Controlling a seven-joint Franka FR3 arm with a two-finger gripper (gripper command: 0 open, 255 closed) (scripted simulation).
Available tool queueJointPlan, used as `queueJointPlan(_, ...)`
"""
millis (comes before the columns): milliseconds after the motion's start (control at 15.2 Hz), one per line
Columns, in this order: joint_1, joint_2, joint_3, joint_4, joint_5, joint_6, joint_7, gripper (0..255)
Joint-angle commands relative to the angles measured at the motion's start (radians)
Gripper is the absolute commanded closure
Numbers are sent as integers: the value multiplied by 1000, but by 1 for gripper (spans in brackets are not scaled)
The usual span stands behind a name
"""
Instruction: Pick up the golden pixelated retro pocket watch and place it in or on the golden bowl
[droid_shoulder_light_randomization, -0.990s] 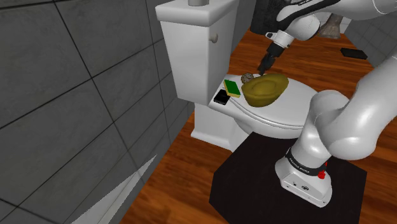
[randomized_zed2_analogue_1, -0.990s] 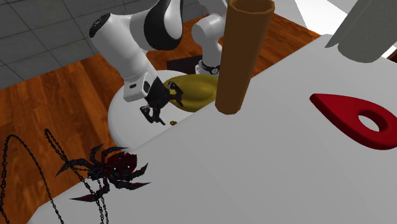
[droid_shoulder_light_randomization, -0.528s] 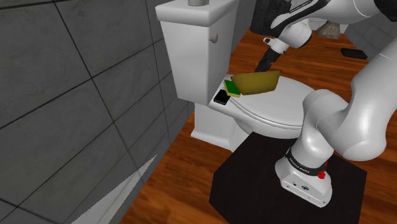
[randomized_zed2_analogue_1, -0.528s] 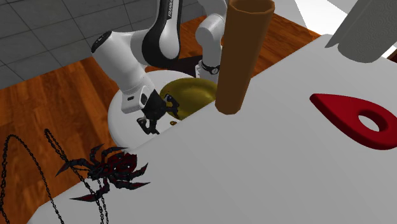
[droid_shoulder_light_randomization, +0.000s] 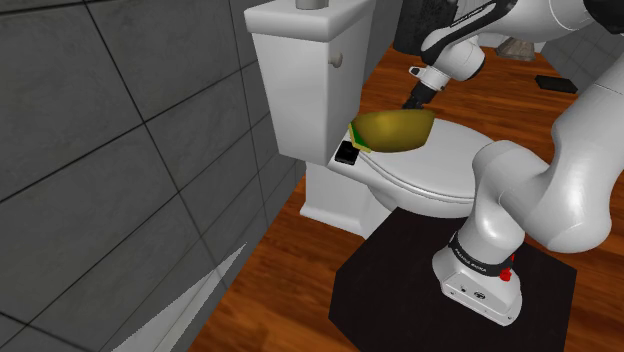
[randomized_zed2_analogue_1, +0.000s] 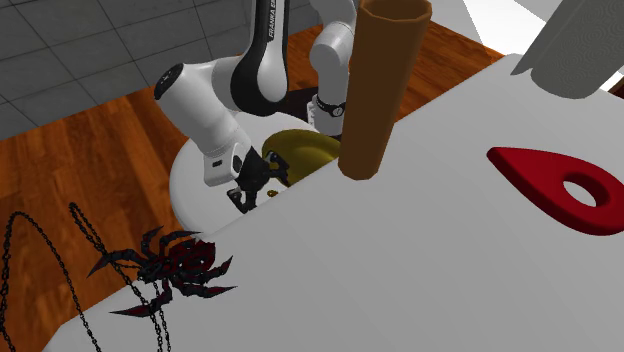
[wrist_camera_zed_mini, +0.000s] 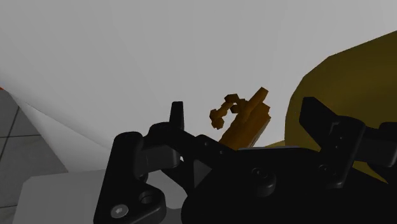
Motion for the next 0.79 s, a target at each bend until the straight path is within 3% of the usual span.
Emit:
queueJointPlan(0,2,0,-1,-2,0,0,0,0)
queueJointPlan(66,2,0,-1,-2,0,0,0,0)
queueJointPlan(132,1,0,0,-2,0,0,0,255)
queueJointPlan(726,2,0,-1,-2,0,0,0,255)
